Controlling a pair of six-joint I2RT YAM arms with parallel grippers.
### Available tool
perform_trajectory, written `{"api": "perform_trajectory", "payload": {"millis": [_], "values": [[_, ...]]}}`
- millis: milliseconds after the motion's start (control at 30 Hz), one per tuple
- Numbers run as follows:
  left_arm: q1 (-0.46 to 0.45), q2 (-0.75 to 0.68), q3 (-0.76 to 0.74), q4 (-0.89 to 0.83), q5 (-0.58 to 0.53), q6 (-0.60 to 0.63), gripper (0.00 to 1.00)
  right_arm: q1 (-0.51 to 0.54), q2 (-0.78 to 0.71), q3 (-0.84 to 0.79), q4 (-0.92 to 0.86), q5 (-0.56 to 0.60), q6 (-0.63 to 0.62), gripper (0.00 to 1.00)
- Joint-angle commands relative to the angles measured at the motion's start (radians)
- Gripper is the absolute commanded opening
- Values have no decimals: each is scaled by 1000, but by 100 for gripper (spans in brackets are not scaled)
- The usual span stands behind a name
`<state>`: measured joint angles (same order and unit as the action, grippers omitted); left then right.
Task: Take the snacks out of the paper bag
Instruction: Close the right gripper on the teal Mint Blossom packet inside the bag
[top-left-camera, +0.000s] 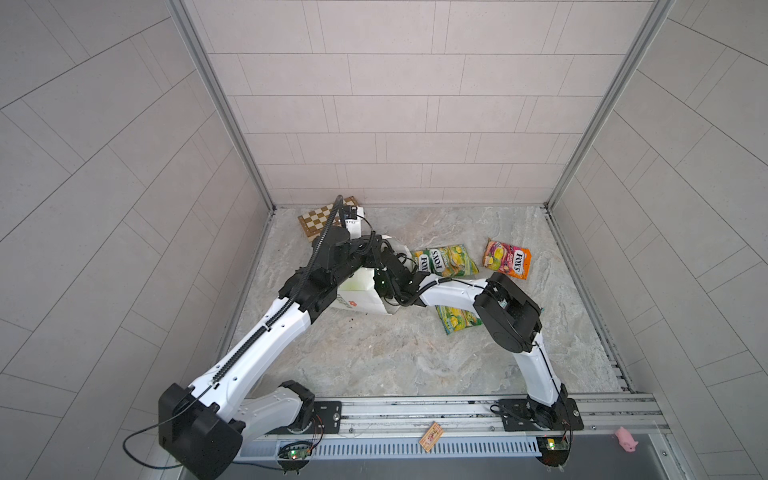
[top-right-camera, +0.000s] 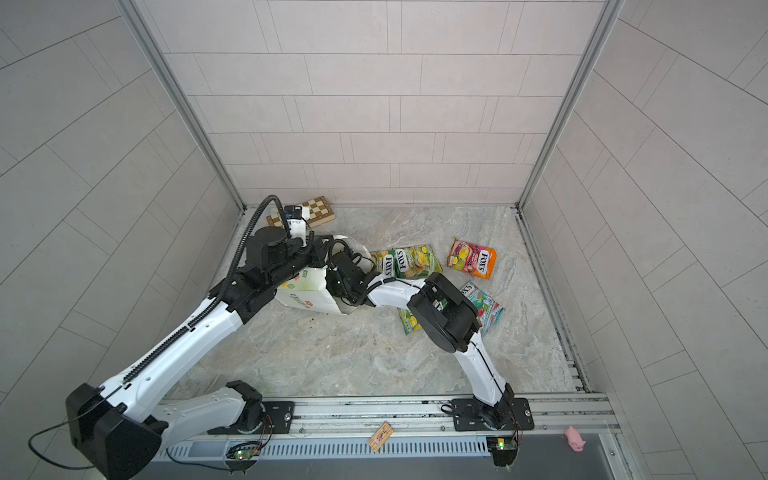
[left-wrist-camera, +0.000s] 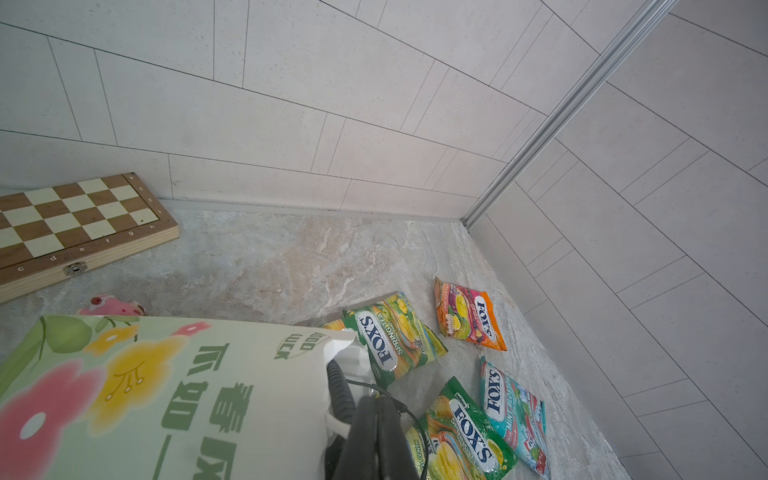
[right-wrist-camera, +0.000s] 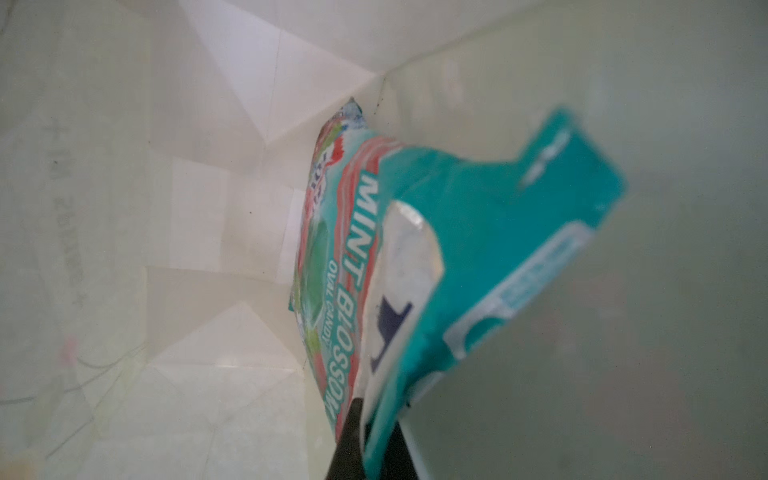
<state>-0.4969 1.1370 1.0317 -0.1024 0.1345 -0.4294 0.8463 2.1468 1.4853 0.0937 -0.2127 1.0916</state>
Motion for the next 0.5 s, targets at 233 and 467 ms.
{"api": "perform_trajectory", "payload": {"millis": [233, 467], "values": [[45, -32, 5, -22, -39, 39, 0, 4, -170, -71, -97, -10, -133, 0], [52, -41, 7, -39, -44, 74, 0, 3, -297, -124, -187, -3, -227, 0]]}}
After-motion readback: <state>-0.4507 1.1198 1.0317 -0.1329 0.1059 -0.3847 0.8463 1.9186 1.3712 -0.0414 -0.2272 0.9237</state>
